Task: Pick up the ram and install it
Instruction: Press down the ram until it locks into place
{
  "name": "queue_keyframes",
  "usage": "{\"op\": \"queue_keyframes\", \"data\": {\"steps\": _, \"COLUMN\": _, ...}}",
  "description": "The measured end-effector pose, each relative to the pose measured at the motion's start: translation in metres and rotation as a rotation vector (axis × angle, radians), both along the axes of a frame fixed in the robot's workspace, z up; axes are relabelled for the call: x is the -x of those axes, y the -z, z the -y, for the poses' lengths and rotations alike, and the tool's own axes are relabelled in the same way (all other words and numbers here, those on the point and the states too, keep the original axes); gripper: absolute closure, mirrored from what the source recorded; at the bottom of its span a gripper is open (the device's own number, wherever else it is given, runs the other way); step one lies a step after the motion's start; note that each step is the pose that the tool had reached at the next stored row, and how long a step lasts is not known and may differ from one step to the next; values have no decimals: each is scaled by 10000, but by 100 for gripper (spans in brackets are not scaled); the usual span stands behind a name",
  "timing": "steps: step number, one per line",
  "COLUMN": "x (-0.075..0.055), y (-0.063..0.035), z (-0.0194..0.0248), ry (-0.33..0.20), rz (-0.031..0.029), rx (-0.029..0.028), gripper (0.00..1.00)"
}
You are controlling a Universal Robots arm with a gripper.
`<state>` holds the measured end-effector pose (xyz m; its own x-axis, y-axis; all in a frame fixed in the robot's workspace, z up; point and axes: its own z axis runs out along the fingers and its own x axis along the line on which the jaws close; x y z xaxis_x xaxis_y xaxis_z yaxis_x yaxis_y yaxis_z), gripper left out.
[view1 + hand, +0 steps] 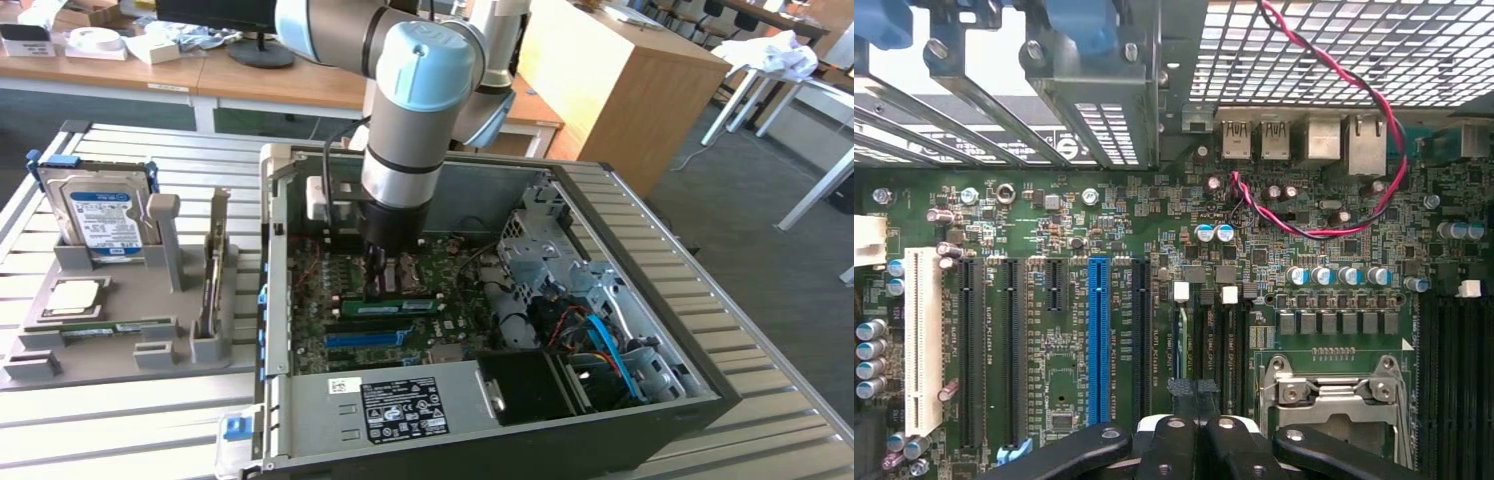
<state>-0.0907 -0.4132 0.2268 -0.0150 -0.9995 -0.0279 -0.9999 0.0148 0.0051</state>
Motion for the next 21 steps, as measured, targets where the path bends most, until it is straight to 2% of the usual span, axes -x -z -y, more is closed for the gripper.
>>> {"op": "queue_keyframes", "data": {"steps": 21, "x": 1, "y": 24, "z": 1, "ry": 0, "rz": -1, "rx": 4, "gripper": 90}}
